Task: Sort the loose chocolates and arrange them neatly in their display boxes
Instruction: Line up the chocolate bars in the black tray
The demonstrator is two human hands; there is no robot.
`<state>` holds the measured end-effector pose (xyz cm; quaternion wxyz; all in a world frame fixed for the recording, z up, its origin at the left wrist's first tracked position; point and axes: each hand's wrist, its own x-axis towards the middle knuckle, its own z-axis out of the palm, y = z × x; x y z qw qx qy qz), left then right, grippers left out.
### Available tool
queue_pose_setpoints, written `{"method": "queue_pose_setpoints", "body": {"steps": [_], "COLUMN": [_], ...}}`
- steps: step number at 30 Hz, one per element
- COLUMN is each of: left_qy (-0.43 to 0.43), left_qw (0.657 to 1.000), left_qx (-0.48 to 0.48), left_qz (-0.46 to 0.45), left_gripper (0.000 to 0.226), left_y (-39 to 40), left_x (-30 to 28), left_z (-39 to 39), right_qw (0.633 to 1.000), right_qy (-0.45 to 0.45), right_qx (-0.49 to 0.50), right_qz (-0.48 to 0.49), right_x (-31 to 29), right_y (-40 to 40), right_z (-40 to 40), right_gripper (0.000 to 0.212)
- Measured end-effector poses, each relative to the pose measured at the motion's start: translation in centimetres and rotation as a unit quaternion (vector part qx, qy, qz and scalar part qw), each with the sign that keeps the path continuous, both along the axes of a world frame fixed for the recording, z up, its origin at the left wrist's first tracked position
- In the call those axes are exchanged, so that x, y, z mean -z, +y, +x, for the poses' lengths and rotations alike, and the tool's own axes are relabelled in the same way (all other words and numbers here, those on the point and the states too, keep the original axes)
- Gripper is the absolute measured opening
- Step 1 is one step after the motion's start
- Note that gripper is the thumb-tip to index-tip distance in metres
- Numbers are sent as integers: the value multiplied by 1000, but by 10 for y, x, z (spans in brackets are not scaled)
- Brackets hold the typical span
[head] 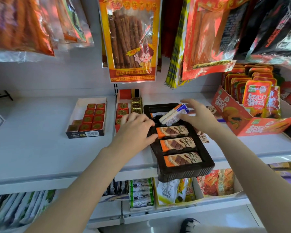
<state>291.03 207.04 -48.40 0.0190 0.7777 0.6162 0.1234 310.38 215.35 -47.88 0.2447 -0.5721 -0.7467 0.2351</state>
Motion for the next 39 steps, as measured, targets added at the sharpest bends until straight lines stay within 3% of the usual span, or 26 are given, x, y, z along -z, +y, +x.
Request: {"method": "queue_pose_setpoints", "body": {"steps": [4,7,13,19,21,29,31,34,36,39], "left_qy": [-3,-28,-258,-495,-514,-482,-486,-494,-506,-507], "left_qw": [1000,999,965,864,848,871,869,863,855,855], "left_qx": [1,5,8,22,31,-40,-69,-88,-91,-85], "left_qz": [20,34,56,-92,-126,-89,-67,-56,-63,-71], "left_gripper": [43,43,37,29,32,26,23,22,20,17], "left_y": [0,5,14,16,15,17,19,20,20,20], "left_x": [2,-1,-16,-19,-19,-18,-19,-19,-18,-17], "left_z": [-2,-5,7,15,16,12,9,9,12,16], "right_qw": [996,973,918,898,886,860,892,978,981,982], "right_qy": [78,231,372,420,446,497,443,130,-24,-100], "right_qx": [29,10,-90,-63,-42,25,76,114,76,-17], "right_qz": [31,-24,-106,-117,-121,-110,-49,120,179,159], "right_x": [0,-16,-39,-30,-27,-29,-32,-22,-10,4], "right_y": [2,-3,-18,-22,-22,-16,-12,-10,-13,-21], "right_z": [-12,-11,0,-3,-3,10,25,41,43,42], "right_gripper": [24,17,16,11,10,9,6,10,12,14]}}
